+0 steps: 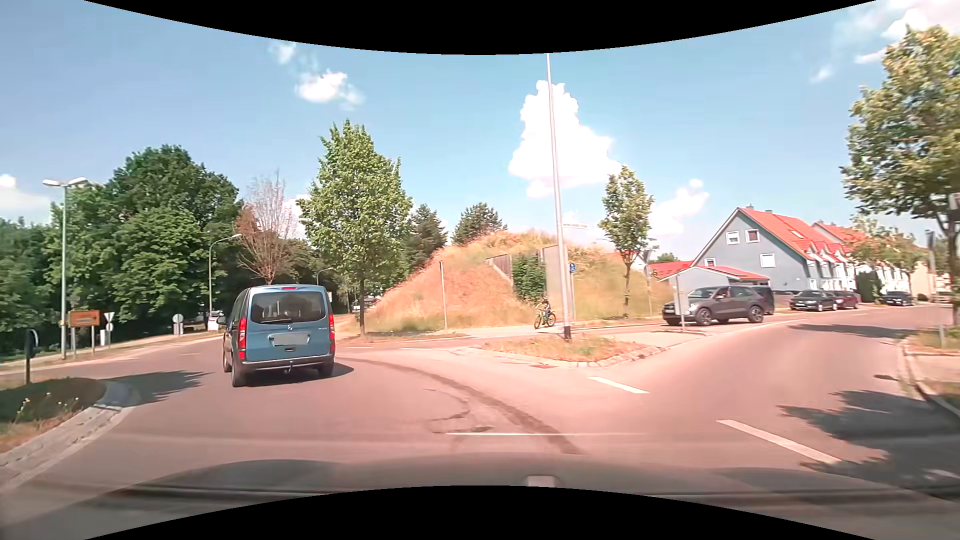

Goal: Follow the waypoints while adhering to traffic rules and regulations

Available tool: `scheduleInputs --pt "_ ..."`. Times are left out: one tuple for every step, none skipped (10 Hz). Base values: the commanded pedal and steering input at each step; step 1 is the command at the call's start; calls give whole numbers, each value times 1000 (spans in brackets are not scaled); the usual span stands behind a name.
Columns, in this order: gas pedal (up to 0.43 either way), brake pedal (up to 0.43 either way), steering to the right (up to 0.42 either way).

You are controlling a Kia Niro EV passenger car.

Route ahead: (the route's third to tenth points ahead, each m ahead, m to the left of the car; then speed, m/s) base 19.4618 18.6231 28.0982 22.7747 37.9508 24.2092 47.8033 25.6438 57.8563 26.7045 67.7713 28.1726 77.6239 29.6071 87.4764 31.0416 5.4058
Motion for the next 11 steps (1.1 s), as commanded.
scheduleInputs --pt "110 0 -310" --pt "118 0 -310" --pt "157 0 -309" --pt "197 0 -308" --pt "197 0 -305" --pt "197 0 -301" --pt "197 0 -298" --pt "189 0 -291" --pt "189 0 -283" --pt "189 0 -273" --pt "189 0 -262"
